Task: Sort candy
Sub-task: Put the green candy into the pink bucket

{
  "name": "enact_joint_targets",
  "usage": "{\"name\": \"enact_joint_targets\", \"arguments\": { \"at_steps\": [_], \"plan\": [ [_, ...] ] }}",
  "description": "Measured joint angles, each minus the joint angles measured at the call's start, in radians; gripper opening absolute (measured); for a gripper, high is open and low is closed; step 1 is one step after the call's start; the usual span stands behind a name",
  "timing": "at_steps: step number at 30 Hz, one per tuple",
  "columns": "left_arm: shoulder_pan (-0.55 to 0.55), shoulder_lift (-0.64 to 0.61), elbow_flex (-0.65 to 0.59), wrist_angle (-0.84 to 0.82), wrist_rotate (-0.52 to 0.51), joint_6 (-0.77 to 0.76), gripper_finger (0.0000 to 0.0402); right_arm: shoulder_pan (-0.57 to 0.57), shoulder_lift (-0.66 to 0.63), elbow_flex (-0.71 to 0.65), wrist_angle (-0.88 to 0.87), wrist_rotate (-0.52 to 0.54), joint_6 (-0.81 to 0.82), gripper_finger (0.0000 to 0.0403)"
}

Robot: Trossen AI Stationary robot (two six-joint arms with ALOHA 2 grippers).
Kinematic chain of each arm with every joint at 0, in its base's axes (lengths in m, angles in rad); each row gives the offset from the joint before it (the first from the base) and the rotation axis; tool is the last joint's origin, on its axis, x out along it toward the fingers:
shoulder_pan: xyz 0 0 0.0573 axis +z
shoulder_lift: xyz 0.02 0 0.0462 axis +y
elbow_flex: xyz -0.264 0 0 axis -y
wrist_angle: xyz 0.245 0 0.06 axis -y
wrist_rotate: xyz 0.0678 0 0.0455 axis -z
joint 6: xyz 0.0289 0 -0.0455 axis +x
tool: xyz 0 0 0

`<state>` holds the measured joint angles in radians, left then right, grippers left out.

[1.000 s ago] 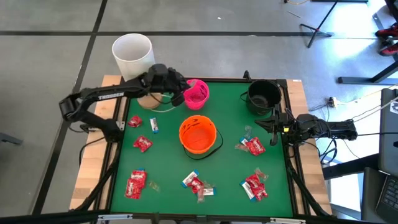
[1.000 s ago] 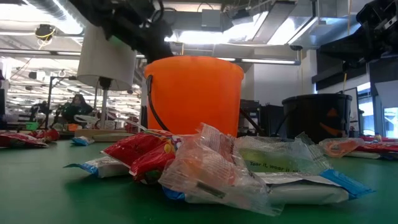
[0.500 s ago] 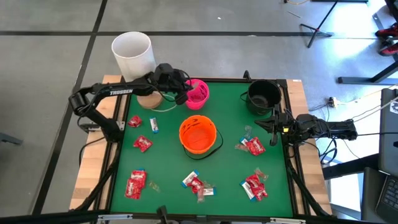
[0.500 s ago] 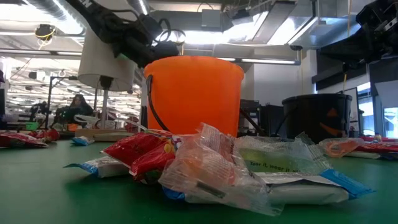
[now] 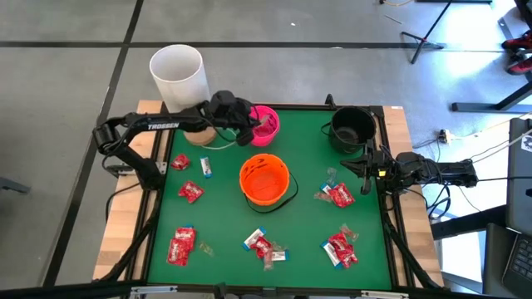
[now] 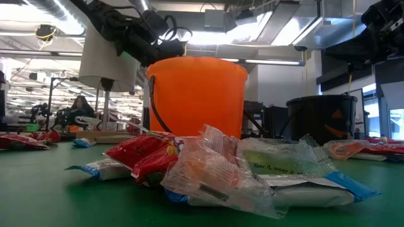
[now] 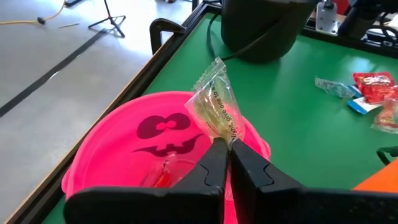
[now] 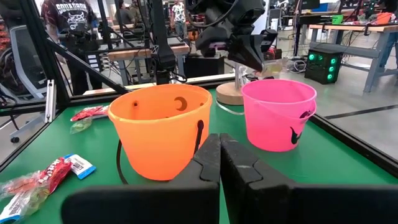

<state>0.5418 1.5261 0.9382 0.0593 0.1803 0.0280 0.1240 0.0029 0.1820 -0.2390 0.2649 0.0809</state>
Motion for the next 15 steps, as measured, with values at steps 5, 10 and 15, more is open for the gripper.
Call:
{"name": "enact_joint_targets", "arguments": {
  "at_steps": [5,10,15],
  "plan": [
    [-0.022,0.000,0.000,0.000,-0.048,0.000,0.0000,0.000,0.000,0.000,0.000,0.000,0.000,0.0001],
    [-0.043,0.000,0.000,0.000,-0.103,0.000,0.0000,0.000,0.000,0.000,0.000,0.000,0.000,0.0001],
    [-0.048,0.000,0.000,0.000,-0.126,0.001,0.0000,0.000,0.000,0.000,0.000,0.000,0.000,0.0001]
  ]
}}
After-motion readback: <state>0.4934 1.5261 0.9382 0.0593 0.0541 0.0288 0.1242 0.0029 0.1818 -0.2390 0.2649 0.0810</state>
